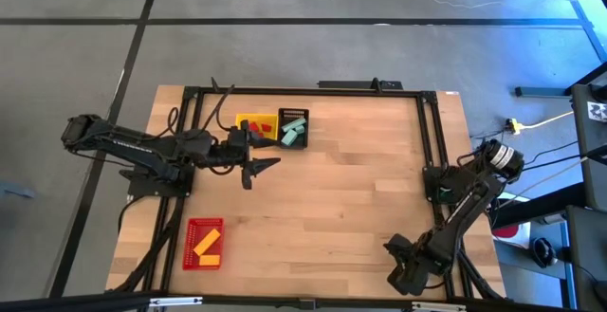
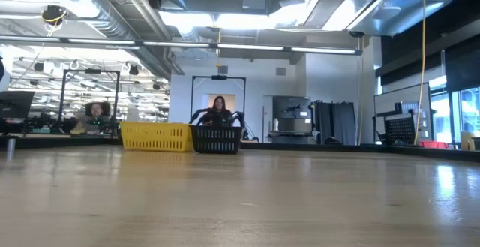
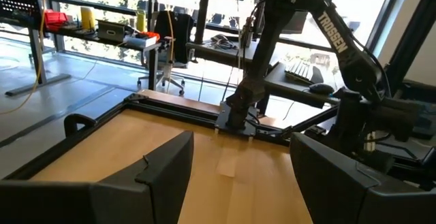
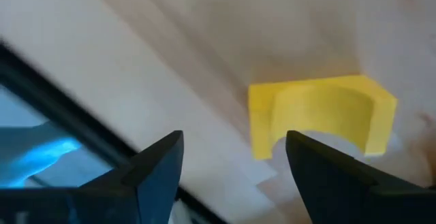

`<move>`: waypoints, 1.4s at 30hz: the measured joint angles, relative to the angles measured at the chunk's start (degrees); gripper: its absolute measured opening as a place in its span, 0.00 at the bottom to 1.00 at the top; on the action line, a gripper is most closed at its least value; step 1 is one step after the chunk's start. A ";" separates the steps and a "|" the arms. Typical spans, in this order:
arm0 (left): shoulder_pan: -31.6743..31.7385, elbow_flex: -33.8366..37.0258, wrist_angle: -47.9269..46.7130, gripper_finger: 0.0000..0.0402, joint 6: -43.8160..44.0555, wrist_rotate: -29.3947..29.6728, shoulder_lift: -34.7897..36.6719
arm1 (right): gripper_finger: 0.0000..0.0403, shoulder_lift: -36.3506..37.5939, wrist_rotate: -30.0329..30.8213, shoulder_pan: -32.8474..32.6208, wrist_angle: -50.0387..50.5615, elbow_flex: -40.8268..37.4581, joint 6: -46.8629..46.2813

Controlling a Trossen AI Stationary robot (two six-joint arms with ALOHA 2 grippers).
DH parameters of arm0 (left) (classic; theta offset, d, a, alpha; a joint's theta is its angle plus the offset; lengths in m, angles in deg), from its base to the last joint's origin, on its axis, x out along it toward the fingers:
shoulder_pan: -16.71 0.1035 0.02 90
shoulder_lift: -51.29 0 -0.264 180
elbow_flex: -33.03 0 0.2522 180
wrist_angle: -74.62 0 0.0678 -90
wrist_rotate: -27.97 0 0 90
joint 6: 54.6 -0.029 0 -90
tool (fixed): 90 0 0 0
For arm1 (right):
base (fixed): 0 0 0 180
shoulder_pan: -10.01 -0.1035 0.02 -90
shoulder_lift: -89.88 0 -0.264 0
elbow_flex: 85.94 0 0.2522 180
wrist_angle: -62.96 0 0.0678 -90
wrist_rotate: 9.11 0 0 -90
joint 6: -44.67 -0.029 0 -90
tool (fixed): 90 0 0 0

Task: Sort & place blocks by color
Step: Put the yellow block into the red basket

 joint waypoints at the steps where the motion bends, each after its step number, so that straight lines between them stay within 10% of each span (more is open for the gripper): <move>1: 0.00 0.00 0.00 0.59 0.00 0.00 0.00 | 0.64 -0.64 -0.03 0.00 0.41 -0.04 -0.03; 9: -0.02 0.00 0.01 0.59 0.20 0.02 0.00 | 0.59 -3.80 -2.32 0.00 0.71 -0.09 -0.15; 18: -0.02 0.00 0.06 0.59 1.29 0.42 0.00 | 0.08 -3.07 -3.94 0.00 3.40 0.22 2.57; 32: -0.02 0.00 0.28 0.59 1.49 0.44 0.00 | 0.08 15.33 23.91 7.54 9.57 -0.15 10.49; 42: -0.36 0.00 -0.14 0.59 0.58 -1.14 0.02 | 0.08 17.65 29.02 26.82 -23.56 -0.15 49.37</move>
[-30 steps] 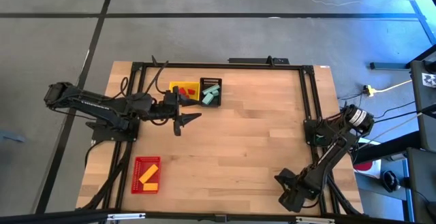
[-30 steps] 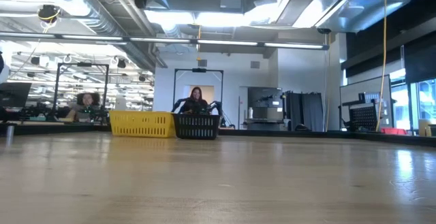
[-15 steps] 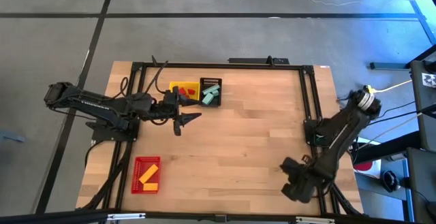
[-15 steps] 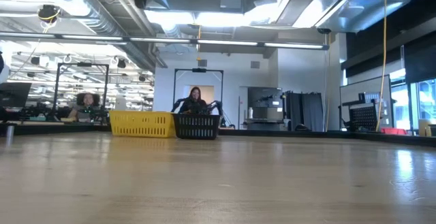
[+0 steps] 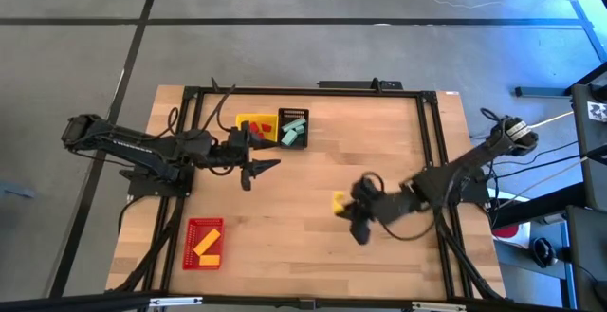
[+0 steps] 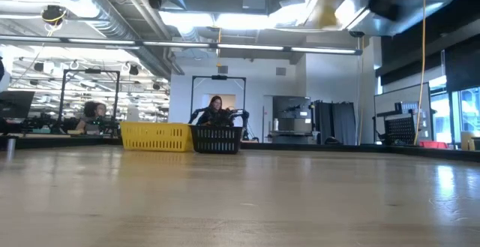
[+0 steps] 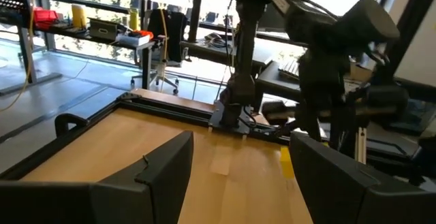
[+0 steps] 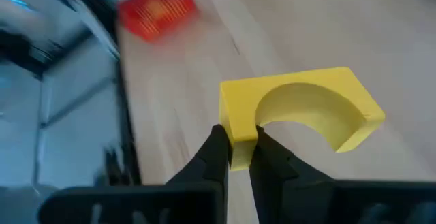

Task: Sort & place blocks by color
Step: Put the yellow block into the red basket

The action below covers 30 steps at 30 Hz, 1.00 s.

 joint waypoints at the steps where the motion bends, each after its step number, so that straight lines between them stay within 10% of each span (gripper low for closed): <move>1: -0.24 0.00 -0.10 0.59 -0.52 -0.18 0.00 | 0.08 0.00 -0.97 2.01 -4.00 0.00 4.14; 11: -2.55 0.00 -0.48 0.59 -5.44 -0.52 0.00 | 0.08 0.07 -18.91 17.76 -35.91 0.04 21.83; 30: -2.15 0.00 -0.85 0.59 -6.73 1.01 0.00 | 0.08 0.07 -22.77 19.92 -36.33 0.04 20.23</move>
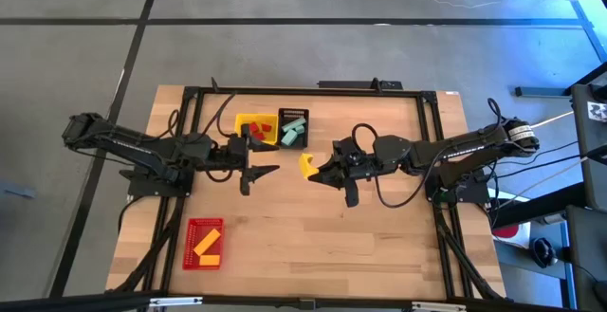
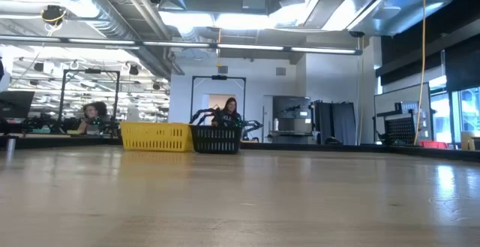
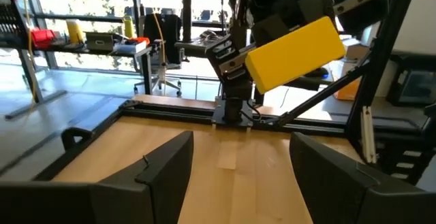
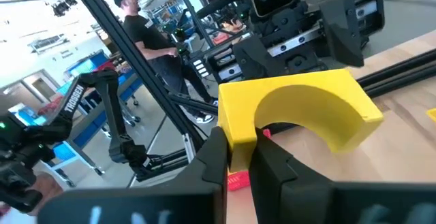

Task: Sort & place blocks by color
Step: Put the yellow block into the red basket

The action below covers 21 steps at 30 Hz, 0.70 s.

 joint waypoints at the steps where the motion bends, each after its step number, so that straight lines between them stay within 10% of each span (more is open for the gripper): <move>1: 0.00 0.00 0.00 0.59 -1.19 0.05 0.00 | 0.08 -0.02 -0.12 0.03 -0.01 0.00 -0.97; 21: -1.06 -14.04 -12.24 0.60 -17.13 -0.62 -13.93 | 0.08 -5.46 -5.20 2.88 -5.68 0.04 -18.79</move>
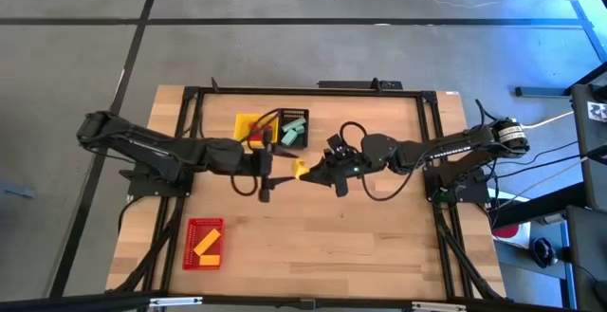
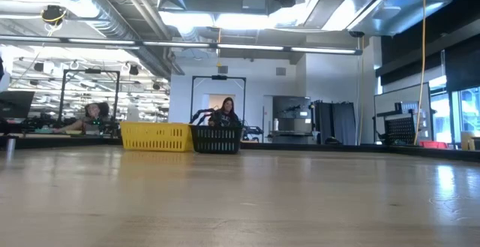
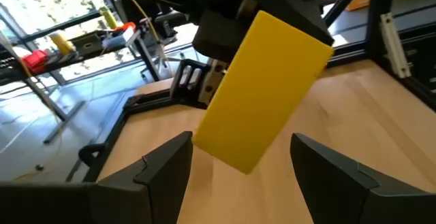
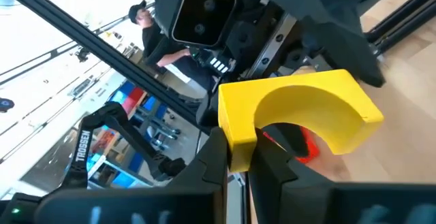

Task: Sort & place blocks by color
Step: Put the yellow block into the red basket

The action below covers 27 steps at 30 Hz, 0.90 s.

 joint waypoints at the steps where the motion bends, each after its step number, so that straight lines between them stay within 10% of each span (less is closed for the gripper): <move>1: 0.15 -0.08 0.61 0.60 -0.29 0.42 -0.53 | 0.08 -0.01 -0.04 0.00 0.01 0.00 -0.02; 27: 1.03 -0.10 5.32 0.34 -2.29 -7.53 -1.94 | 0.08 -0.02 -2.65 -0.01 1.49 0.00 -2.79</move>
